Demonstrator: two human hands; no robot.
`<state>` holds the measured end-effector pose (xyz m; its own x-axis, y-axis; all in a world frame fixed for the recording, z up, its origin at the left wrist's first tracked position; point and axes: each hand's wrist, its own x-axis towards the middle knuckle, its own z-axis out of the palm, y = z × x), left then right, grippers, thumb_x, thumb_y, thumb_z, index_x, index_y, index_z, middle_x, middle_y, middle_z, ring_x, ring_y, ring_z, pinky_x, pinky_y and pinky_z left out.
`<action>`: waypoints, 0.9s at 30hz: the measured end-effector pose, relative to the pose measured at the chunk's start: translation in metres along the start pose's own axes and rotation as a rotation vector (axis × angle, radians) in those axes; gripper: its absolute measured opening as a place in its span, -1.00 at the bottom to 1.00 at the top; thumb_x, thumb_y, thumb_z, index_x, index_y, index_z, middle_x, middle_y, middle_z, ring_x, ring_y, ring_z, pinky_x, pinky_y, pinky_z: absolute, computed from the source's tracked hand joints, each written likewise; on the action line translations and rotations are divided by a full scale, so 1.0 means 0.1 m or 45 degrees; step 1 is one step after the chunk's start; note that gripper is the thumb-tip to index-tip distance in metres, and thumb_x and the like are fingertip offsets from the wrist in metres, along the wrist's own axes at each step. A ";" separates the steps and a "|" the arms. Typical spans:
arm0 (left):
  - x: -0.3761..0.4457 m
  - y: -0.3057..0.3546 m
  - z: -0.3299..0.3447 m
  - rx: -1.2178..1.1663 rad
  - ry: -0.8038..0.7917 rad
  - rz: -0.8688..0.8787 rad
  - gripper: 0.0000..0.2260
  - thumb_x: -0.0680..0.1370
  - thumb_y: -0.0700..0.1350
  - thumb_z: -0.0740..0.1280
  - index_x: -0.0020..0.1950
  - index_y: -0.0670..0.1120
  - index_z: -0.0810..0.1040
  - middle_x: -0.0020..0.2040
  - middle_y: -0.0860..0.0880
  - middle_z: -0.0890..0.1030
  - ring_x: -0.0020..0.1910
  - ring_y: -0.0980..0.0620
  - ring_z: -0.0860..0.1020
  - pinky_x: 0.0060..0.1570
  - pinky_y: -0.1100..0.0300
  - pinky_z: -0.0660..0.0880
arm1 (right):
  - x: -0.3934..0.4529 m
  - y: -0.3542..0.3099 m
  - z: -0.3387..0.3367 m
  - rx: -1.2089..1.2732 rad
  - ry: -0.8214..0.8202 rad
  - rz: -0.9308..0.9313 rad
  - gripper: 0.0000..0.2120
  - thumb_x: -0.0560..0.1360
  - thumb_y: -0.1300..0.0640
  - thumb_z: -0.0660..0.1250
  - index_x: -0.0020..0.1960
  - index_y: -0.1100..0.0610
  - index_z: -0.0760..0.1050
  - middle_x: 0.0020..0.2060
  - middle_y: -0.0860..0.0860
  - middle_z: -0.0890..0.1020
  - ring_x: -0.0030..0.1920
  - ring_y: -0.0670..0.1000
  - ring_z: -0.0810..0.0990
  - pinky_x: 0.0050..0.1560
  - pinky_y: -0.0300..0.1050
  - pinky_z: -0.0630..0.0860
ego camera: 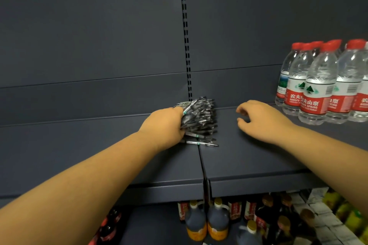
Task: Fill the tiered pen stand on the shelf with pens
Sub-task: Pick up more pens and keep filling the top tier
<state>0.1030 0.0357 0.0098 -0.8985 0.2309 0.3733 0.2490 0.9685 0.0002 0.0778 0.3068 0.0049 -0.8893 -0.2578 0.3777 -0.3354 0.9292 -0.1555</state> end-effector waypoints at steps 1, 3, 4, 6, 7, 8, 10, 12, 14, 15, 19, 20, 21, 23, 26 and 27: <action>-0.01 -0.03 -0.01 0.001 0.024 -0.031 -0.84 0.54 -0.03 0.31 -0.06 0.01 0.33 -0.22 0.05 0.42 -0.21 -0.06 0.46 -0.22 0.11 0.37 | 0.02 -0.06 0.02 0.000 0.000 -0.017 -0.67 0.58 -0.04 0.30 0.29 0.05 0.51 0.11 -0.02 0.56 0.12 0.04 0.56 0.17 0.02 0.53; -0.05 -0.08 -0.01 0.006 0.026 -0.068 -0.83 0.55 -0.04 0.31 -0.07 0.01 0.31 -0.25 0.07 0.38 -0.22 -0.06 0.45 -0.23 0.11 0.35 | 0.05 -0.17 0.04 0.006 -0.006 -0.045 -0.67 0.58 -0.05 0.30 0.29 0.04 0.51 0.12 -0.03 0.55 0.13 0.04 0.55 0.18 0.03 0.53; -0.07 -0.10 0.00 0.002 0.014 -0.076 -0.84 0.55 -0.05 0.30 -0.06 0.01 0.31 -0.25 0.07 0.38 -0.22 -0.06 0.45 -0.23 0.11 0.35 | 0.06 -0.22 0.06 0.010 -0.009 -0.054 -0.67 0.58 -0.05 0.30 0.30 0.04 0.51 0.12 -0.03 0.55 0.13 0.04 0.55 0.18 0.02 0.53; -0.11 -0.15 0.02 0.003 0.001 -0.070 -0.86 0.55 -0.05 0.29 -0.04 0.00 0.33 -0.21 0.04 0.44 -0.20 -0.07 0.47 -0.23 0.10 0.36 | 0.08 -0.31 0.08 0.013 -0.018 -0.070 -0.68 0.58 -0.04 0.29 0.29 0.04 0.51 0.11 -0.04 0.55 0.13 0.04 0.55 0.17 0.02 0.52; -0.12 -0.16 0.04 0.013 0.000 -0.056 -0.87 0.55 -0.05 0.28 -0.02 -0.01 0.34 -0.17 0.02 0.48 -0.18 -0.09 0.48 -0.22 0.09 0.37 | 0.07 -0.34 0.09 0.012 -0.021 -0.075 -0.68 0.59 -0.04 0.29 0.29 0.04 0.51 0.11 -0.04 0.55 0.13 0.04 0.55 0.17 0.02 0.52; -0.13 -0.18 0.05 0.017 0.011 -0.045 -0.87 0.55 -0.05 0.29 0.00 -0.02 0.36 -0.13 -0.01 0.51 -0.16 -0.10 0.49 -0.21 0.09 0.38 | 0.07 -0.37 0.10 0.006 -0.021 -0.081 -0.68 0.58 -0.04 0.29 0.29 0.04 0.51 0.12 -0.04 0.55 0.13 0.04 0.55 0.17 0.02 0.52; -0.14 -0.22 0.06 -0.006 0.040 -0.048 -0.86 0.54 -0.05 0.30 0.00 -0.02 0.36 -0.12 -0.01 0.51 -0.16 -0.10 0.50 -0.21 0.09 0.40 | 0.07 -0.41 0.09 -0.011 -0.019 -0.077 -0.68 0.59 -0.04 0.29 0.29 0.05 0.51 0.12 -0.03 0.55 0.14 0.04 0.55 0.17 0.02 0.53; -0.13 -0.27 0.07 -0.068 0.058 -0.091 -0.86 0.53 -0.05 0.31 -0.03 -0.01 0.36 -0.15 0.01 0.50 -0.18 -0.09 0.51 -0.24 0.08 0.42 | 0.07 -0.43 0.07 -0.022 -0.020 -0.052 -0.67 0.59 -0.04 0.30 0.31 0.05 0.51 0.13 -0.03 0.55 0.14 0.04 0.55 0.17 0.02 0.53; -0.12 -0.33 0.06 -0.127 0.063 -0.131 -0.85 0.51 -0.05 0.32 -0.06 -0.01 0.35 -0.20 0.03 0.48 -0.20 -0.08 0.51 -0.26 0.08 0.43 | 0.07 -0.44 0.05 -0.042 -0.025 -0.022 -0.66 0.59 -0.05 0.30 0.31 0.05 0.50 0.13 -0.03 0.55 0.13 0.04 0.56 0.16 0.01 0.53; -0.11 -0.36 0.07 -0.142 0.064 -0.138 -0.85 0.51 -0.04 0.32 -0.06 -0.01 0.36 -0.21 0.04 0.47 -0.21 -0.07 0.51 -0.26 0.08 0.44 | 0.07 -0.45 0.03 -0.051 -0.028 -0.006 -0.65 0.59 -0.05 0.29 0.32 0.05 0.50 0.13 -0.03 0.55 0.14 0.05 0.56 0.16 0.01 0.53; -0.13 -0.48 0.07 -0.168 0.071 -0.125 -0.85 0.52 -0.02 0.32 -0.08 0.00 0.35 -0.22 0.04 0.48 -0.24 -0.04 0.50 -0.28 0.09 0.43 | 0.08 -0.51 0.00 -0.067 -0.021 0.038 -0.65 0.59 -0.05 0.30 0.33 0.05 0.49 0.15 -0.03 0.55 0.14 0.02 0.55 0.16 -0.01 0.54; -0.14 -0.52 0.07 -0.176 0.070 -0.127 -0.84 0.52 -0.01 0.32 -0.08 0.00 0.35 -0.23 0.04 0.48 -0.25 -0.02 0.50 -0.30 0.10 0.40 | 0.09 -0.53 0.01 -0.065 -0.020 0.046 -0.66 0.59 -0.04 0.30 0.33 0.05 0.49 0.14 -0.03 0.55 0.13 0.01 0.55 0.15 -0.02 0.55; -0.16 -0.57 0.07 -0.185 0.073 -0.136 -0.84 0.52 -0.01 0.32 -0.09 0.00 0.35 -0.23 0.04 0.49 -0.26 -0.01 0.49 -0.32 0.11 0.38 | 0.10 -0.57 0.01 -0.058 -0.020 0.052 -0.67 0.59 -0.03 0.30 0.32 0.05 0.50 0.14 -0.03 0.56 0.12 0.02 0.56 0.14 -0.03 0.55; -0.21 -0.69 0.04 -0.217 0.093 -0.178 -0.84 0.50 -0.01 0.33 -0.10 -0.01 0.37 -0.24 0.03 0.50 -0.28 0.02 0.48 -0.34 0.12 0.36 | 0.14 -0.67 0.03 -0.046 -0.004 0.041 -0.70 0.59 -0.01 0.30 0.28 0.05 0.52 0.11 -0.01 0.56 0.09 0.04 0.56 0.12 -0.02 0.54; -0.31 -0.95 -0.05 -0.319 0.127 -0.272 -0.87 0.47 -0.03 0.34 -0.11 -0.01 0.40 -0.24 0.03 0.52 -0.27 0.02 0.49 -0.33 0.12 0.37 | 0.23 -0.93 0.06 -0.029 0.052 -0.006 -0.78 0.58 0.03 0.30 0.19 0.05 0.55 0.06 -0.01 0.58 0.04 0.04 0.56 0.06 -0.02 0.55; -0.35 -1.05 -0.10 -0.365 0.135 -0.306 -0.88 0.46 -0.04 0.34 -0.12 0.00 0.41 -0.24 0.03 0.53 -0.27 0.02 0.51 -0.34 0.13 0.38 | 0.27 -1.05 0.08 -0.014 0.071 -0.028 -0.80 0.58 0.04 0.29 0.18 0.04 0.55 0.05 -0.03 0.58 0.03 0.03 0.56 0.05 -0.02 0.55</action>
<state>0.1119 -0.0752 0.0059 -0.9050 -0.0251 0.4247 0.1400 0.9251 0.3530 0.0862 0.2005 0.0245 -0.8628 -0.2634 0.4316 -0.3512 0.9263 -0.1368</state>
